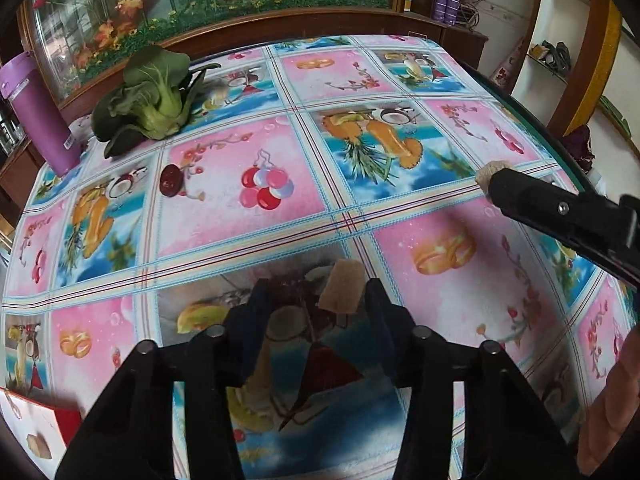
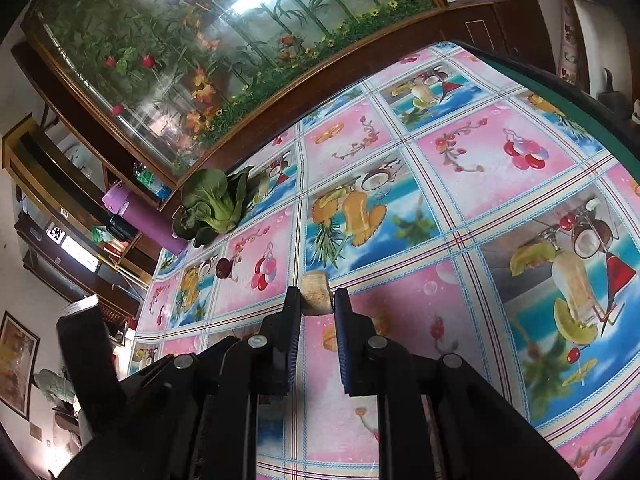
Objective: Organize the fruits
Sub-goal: 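Grasp a beige chunk with the right gripper while the left gripper grasps another beige chunk, then carry the beige chunk into the tray and release while the left gripper drops its chunk there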
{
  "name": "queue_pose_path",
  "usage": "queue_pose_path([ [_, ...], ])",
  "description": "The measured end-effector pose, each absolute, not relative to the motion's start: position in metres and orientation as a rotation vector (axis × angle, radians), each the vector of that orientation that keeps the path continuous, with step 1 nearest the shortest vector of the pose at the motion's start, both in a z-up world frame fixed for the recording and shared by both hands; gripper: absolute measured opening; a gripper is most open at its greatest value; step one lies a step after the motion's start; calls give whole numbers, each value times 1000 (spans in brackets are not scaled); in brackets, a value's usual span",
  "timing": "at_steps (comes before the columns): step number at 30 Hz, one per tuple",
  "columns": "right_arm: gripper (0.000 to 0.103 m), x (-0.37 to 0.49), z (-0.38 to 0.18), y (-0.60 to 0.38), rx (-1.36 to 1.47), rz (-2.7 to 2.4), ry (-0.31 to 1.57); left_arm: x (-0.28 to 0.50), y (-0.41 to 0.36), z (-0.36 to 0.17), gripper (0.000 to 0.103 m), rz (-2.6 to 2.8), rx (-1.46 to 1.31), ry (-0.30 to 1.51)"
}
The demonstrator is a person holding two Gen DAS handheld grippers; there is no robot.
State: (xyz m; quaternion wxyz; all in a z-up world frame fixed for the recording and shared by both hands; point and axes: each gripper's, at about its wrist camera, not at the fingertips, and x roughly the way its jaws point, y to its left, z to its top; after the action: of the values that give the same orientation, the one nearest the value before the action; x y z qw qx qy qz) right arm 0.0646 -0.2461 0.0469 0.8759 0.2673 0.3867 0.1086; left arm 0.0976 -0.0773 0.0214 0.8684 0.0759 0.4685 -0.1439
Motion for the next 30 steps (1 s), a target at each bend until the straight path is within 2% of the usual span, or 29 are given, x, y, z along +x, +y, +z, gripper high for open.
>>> queue_pose_path([
  [5,15,65,46,-244,550,228,811,102,-80,18,21,-335,136,993],
  [6,15,65,46,-244,551,230,812,101,-81,18,20,-335,138,991],
  [15,15,62,47,-233,500,253,805,81,-67,35,20,-319,80,959],
  [30,15,34,64,-191,322,315,677,-37,31,117,20,-173,-25,741],
])
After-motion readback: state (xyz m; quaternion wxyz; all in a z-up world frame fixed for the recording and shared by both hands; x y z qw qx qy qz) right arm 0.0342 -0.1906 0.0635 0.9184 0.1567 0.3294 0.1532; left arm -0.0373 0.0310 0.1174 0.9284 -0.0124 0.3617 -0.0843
